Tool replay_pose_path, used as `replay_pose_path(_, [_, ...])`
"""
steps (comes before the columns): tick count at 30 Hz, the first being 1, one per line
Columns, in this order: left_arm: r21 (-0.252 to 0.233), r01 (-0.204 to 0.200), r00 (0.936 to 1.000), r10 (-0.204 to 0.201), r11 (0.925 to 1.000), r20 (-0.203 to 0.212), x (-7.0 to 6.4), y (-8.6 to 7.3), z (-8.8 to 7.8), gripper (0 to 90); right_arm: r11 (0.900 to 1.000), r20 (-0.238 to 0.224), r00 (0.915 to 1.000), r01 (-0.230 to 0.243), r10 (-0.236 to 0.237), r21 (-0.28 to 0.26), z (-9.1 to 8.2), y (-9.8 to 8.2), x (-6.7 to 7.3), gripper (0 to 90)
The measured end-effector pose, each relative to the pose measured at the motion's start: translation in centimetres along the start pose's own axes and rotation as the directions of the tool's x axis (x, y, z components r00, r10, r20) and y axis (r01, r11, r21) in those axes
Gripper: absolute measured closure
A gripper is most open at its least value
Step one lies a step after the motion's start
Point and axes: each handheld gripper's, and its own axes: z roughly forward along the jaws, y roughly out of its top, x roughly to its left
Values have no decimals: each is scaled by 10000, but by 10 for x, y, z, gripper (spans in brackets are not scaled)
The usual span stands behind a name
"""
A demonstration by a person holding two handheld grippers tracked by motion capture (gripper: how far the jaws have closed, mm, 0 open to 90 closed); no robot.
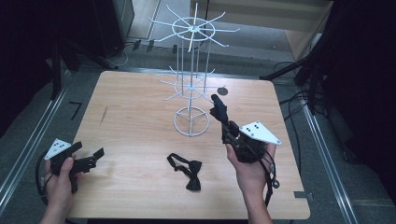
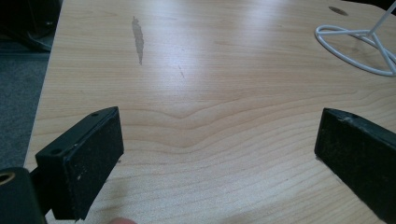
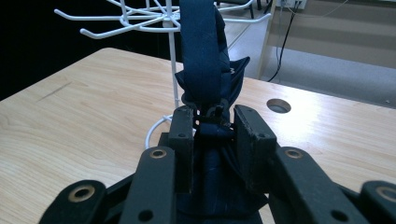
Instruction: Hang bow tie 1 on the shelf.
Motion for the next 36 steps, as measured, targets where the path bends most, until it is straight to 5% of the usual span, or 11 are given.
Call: replay_pose_path(36, [20, 30, 10000, -30, 10000, 50, 0, 0, 0, 16, 9982, 183, 9984, 539, -543, 263, 40, -2, 31, 690])
